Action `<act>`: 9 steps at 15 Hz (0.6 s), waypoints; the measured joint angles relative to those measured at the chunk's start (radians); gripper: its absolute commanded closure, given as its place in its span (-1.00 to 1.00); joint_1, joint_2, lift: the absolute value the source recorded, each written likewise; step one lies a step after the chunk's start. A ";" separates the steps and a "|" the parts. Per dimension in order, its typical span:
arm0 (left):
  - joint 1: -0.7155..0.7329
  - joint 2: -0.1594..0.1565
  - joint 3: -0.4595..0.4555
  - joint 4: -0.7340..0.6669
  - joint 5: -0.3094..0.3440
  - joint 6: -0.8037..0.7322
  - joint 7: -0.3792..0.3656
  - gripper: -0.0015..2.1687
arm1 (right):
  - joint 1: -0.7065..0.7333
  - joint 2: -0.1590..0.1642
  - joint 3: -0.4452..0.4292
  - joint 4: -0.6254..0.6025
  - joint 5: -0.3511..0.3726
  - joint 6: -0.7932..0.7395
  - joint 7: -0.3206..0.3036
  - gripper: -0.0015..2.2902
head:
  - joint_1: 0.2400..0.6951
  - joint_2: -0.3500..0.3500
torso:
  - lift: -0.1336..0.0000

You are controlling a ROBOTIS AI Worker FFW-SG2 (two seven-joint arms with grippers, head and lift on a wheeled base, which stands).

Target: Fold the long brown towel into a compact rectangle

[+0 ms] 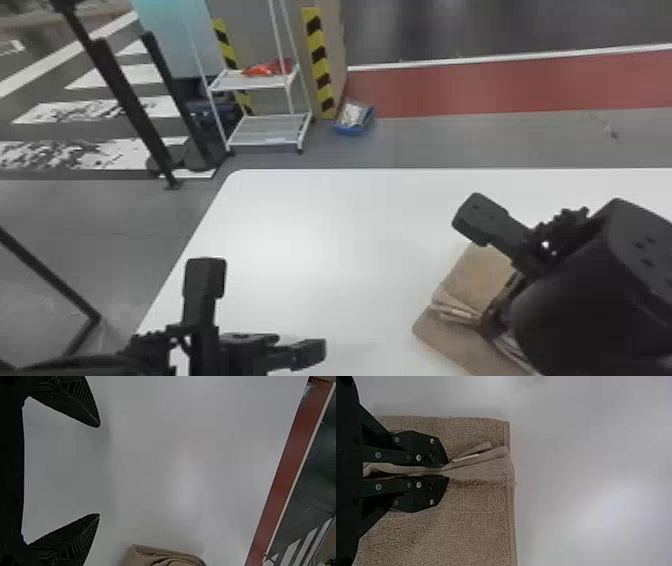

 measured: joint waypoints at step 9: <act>0.083 -0.002 -0.071 0.038 0.195 -0.298 -0.051 -0.80 | 0.026 0.030 -0.103 0.011 -0.023 0.000 0.000 0.08 | 1.00 0.32 | -0.86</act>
